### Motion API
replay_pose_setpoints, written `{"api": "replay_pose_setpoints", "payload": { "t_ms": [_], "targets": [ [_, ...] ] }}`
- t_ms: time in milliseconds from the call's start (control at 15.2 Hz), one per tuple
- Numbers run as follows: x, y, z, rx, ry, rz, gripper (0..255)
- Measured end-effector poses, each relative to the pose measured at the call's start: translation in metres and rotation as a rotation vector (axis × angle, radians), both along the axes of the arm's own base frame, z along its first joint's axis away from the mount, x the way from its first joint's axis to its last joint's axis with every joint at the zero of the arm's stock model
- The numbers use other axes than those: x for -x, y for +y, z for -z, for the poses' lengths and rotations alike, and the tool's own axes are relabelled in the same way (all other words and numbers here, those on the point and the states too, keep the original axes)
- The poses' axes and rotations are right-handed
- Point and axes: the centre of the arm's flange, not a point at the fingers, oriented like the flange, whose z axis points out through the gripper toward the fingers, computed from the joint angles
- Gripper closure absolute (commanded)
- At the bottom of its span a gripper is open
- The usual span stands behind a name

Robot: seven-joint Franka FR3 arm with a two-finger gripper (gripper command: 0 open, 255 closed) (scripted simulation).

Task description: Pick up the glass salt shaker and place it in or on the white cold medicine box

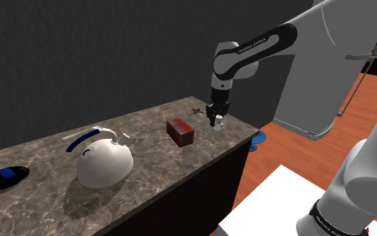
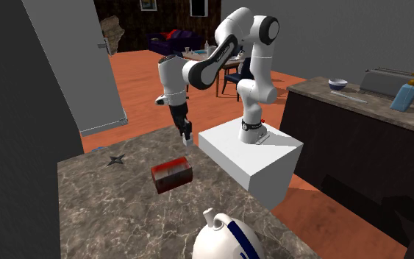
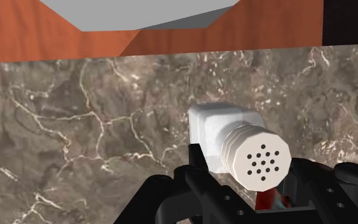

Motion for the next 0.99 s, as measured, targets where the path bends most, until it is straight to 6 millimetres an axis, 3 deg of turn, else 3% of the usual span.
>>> {"api": "replay_pose_setpoints", "payload": {
  "t_ms": [990],
  "targets": [
    [0.001, 0.0, -0.078, 0.0, 0.0, 0.0, 255]
  ]
}}
